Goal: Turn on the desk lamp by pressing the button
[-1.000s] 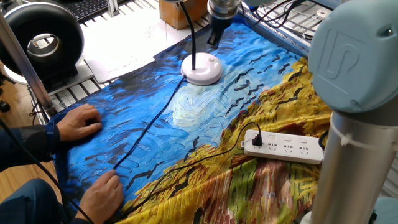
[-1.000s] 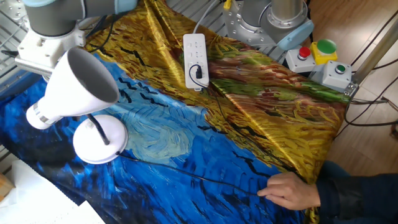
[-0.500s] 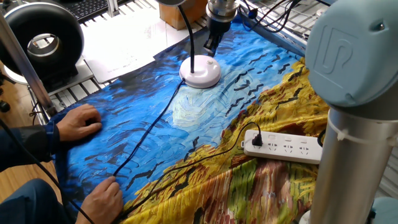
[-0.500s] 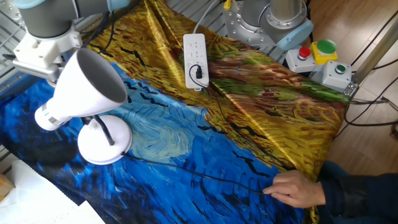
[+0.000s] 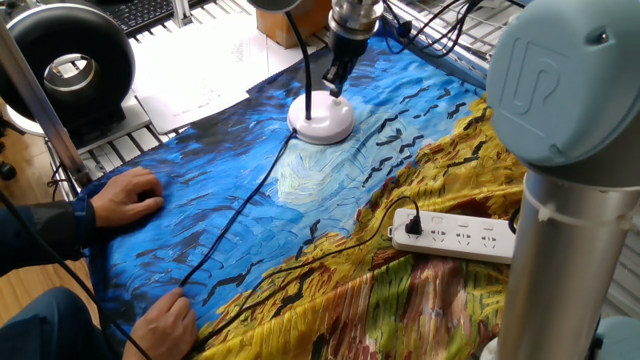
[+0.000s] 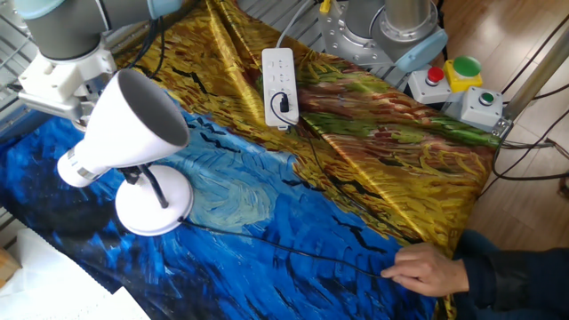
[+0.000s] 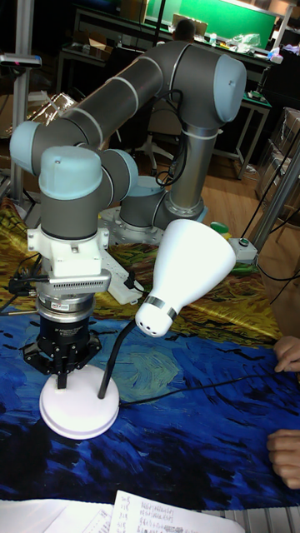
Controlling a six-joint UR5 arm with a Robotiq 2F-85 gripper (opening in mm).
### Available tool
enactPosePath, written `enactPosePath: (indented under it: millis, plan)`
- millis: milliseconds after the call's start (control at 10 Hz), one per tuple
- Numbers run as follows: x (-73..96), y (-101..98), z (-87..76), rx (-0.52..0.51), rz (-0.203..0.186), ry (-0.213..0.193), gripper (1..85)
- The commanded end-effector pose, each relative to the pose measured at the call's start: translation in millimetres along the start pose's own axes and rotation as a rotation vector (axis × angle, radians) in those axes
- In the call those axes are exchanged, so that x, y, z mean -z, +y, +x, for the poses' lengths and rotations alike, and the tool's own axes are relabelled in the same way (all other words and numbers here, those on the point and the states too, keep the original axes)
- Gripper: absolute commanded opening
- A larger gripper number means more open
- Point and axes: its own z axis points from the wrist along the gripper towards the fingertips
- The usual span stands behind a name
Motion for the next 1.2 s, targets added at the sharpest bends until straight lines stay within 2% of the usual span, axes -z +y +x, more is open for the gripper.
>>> enactPosePath:
  millis: [0,300,700,800,900,1000,1100]
  plan:
    - [-5.4,7.3,-3.1,-0.03,-0.024,-0.014,1.3]
    - [-9.7,18.7,-4.1,-0.06,-0.049,-0.024,1.3]
    - [-14.6,24.3,-4.7,-0.073,-0.05,-0.036,1.3]
    - [-10.5,20.8,-1.0,-0.059,-0.046,-0.024,1.3]
    - [6.1,13.4,8.8,-0.025,-0.035,0.013,1.3]
    - [22.6,-0.3,13.8,0.023,-0.01,0.035,1.3]
    - [36.9,-4.8,20.2,0.03,-0.003,0.051,1.3]
